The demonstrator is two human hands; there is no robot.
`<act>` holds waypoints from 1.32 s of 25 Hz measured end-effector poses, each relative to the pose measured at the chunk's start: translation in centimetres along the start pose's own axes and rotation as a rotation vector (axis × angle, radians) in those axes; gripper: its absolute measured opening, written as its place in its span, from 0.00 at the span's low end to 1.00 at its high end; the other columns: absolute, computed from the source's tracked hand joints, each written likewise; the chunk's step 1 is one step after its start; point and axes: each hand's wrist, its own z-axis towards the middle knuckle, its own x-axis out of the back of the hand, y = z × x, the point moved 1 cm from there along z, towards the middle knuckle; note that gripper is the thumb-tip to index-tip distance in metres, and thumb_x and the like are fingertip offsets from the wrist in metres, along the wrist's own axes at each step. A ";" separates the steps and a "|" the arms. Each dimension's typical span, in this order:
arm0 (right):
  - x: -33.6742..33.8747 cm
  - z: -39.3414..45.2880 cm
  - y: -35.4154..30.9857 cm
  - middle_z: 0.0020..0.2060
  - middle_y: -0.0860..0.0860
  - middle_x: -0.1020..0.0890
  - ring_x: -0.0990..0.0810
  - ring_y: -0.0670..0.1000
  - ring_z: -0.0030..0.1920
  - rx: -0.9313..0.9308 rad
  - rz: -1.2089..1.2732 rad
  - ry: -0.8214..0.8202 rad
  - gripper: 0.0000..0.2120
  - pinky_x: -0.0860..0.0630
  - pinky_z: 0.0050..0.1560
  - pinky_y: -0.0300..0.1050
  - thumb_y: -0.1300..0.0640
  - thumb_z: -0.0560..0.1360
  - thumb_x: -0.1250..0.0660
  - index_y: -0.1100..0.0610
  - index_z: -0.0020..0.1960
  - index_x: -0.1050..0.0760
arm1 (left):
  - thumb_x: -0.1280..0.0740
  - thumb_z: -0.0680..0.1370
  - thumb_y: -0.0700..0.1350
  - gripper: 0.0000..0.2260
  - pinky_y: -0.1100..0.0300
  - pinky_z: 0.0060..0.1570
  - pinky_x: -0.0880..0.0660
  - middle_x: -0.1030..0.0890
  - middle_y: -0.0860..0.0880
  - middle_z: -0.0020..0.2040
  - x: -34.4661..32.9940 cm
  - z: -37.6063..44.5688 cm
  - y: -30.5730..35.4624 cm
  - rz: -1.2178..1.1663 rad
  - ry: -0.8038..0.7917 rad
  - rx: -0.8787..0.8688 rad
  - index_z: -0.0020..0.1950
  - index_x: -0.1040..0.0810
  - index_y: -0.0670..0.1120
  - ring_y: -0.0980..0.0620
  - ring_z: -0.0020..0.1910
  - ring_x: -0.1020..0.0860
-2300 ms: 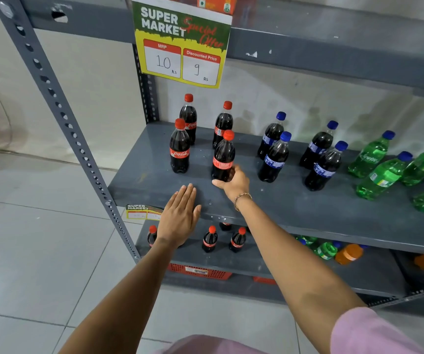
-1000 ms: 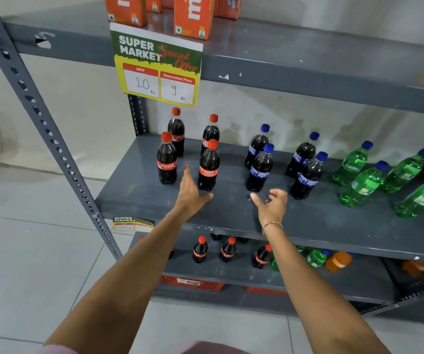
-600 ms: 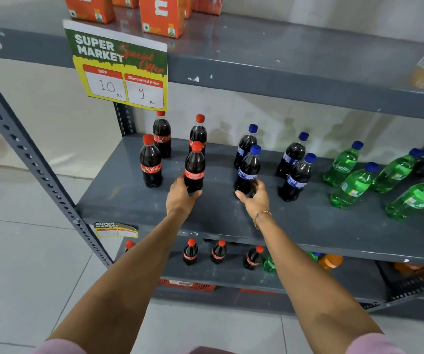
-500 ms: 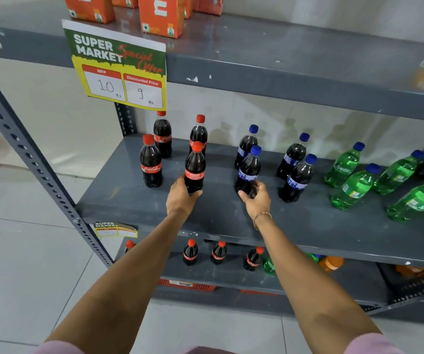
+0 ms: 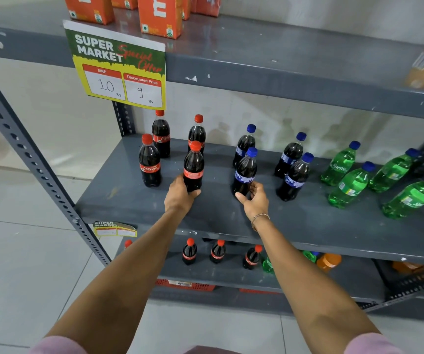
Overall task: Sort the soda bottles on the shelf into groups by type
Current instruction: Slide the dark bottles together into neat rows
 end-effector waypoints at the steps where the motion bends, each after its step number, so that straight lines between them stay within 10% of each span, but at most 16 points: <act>1: 0.0 -0.1 -0.1 0.61 0.57 0.24 0.26 0.54 0.62 -0.001 -0.005 -0.001 0.25 0.32 0.63 0.44 0.61 0.68 0.27 0.59 0.61 0.32 | 0.28 0.72 0.44 0.22 0.47 0.56 0.28 0.23 0.41 0.61 0.1 -0.1 0.0 -0.004 -0.013 -0.004 0.62 0.31 0.42 0.40 0.60 0.26; 8: 0.9 -0.9 -0.7 0.61 0.53 0.26 0.28 0.50 0.62 -0.010 0.049 -0.054 0.28 0.33 0.65 0.44 0.61 0.67 0.26 0.59 0.63 0.34 | 0.33 0.76 0.44 0.14 0.53 0.52 0.31 0.27 0.41 0.54 -2.0 -3.8 -0.4 -0.016 0.216 -0.033 0.56 0.31 0.39 0.42 0.55 0.28; 14: 7.4 -2.7 2.9 0.41 0.54 0.24 0.26 0.51 0.42 -0.041 0.116 0.218 0.13 0.33 0.42 0.37 0.56 0.69 0.28 0.57 0.45 0.32 | 0.30 0.73 0.46 0.23 0.59 0.59 0.35 0.30 0.42 0.58 -8.7 -5.7 5.4 -0.063 -0.076 -0.178 0.62 0.33 0.39 0.45 0.60 0.31; 22: 13.9 3.7 4.6 0.67 0.57 0.32 0.32 0.54 0.67 -0.047 0.032 -0.087 0.35 0.34 0.67 0.48 0.59 0.67 0.26 0.62 0.68 0.40 | 0.27 0.70 0.39 0.27 0.46 0.63 0.33 0.29 0.34 0.62 -12.6 -4.7 8.6 -0.094 0.094 -0.011 0.63 0.35 0.34 0.36 0.63 0.31; 33: 13.8 4.9 4.2 0.60 0.58 0.23 0.25 0.56 0.60 0.010 -0.046 -0.076 0.25 0.31 0.59 0.44 0.60 0.68 0.27 0.60 0.62 0.31 | 0.30 0.73 0.44 0.21 0.43 0.58 0.28 0.25 0.40 0.59 -13.2 -4.4 8.5 -0.080 0.146 0.056 0.62 0.32 0.40 0.39 0.58 0.27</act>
